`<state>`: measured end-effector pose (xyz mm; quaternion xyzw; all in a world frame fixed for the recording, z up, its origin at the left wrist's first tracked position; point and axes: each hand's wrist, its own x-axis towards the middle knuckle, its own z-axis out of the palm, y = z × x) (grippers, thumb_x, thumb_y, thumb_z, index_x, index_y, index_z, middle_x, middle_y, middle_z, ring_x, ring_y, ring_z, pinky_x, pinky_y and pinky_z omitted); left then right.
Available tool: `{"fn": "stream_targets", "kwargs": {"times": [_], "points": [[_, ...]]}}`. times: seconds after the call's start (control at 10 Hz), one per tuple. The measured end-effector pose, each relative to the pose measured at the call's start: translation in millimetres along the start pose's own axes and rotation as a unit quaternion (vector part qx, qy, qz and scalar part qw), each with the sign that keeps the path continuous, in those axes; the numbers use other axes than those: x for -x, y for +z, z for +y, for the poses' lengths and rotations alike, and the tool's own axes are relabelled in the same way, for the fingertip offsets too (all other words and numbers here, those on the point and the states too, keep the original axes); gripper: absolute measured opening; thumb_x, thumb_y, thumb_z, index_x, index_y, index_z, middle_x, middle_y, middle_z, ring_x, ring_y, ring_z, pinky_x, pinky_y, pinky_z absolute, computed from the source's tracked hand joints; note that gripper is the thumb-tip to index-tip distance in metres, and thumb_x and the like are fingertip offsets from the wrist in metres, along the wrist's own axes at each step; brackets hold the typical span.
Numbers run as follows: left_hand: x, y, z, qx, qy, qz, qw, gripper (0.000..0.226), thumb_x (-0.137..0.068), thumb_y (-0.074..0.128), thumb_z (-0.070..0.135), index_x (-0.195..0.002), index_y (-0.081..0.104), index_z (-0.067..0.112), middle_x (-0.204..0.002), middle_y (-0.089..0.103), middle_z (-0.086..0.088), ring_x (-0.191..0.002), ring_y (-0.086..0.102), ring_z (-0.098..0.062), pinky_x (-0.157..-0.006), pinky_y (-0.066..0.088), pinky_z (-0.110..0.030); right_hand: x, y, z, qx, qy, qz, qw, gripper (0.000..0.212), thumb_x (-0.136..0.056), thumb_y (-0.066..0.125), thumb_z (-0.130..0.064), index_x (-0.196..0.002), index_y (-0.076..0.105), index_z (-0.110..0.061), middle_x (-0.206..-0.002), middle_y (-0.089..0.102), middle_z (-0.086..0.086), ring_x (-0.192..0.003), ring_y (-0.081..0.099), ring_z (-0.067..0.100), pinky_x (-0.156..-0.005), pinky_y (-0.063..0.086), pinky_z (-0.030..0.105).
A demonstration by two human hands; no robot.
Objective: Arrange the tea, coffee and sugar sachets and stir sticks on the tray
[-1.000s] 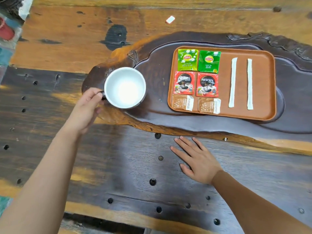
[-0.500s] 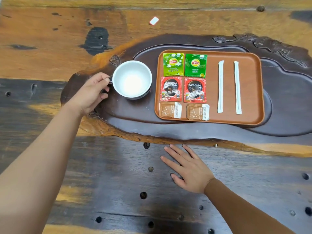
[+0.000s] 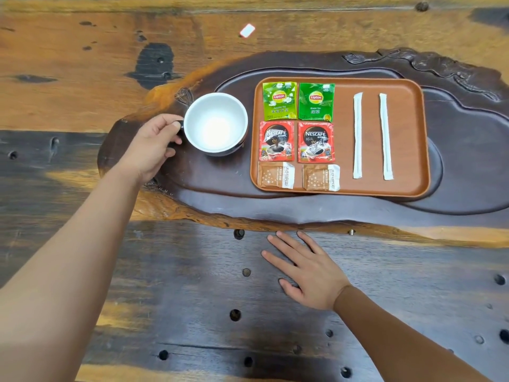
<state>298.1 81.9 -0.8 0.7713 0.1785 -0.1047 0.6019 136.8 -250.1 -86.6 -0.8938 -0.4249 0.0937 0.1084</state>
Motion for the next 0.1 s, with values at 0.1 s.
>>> {"fn": "stream_targets", "kwargs": {"times": [0.1], "points": [[5.5,3.3,1.2,0.016,-0.008,0.053,0.998,0.022,-0.094,0.047,0.021,-0.114,0.058,0.023,-0.088,0.06,0.008,-0.074,0.052,-0.002,-0.06,0.038,-0.018,-1.9,-3.1,-0.7,-0.005,0.001,-0.009,1.0,0.059,-0.088,0.044,-0.042,-0.144,0.034,-0.025,-0.153,0.03,0.005,-0.142,0.019,0.02,-0.112,0.018,0.047]]}}
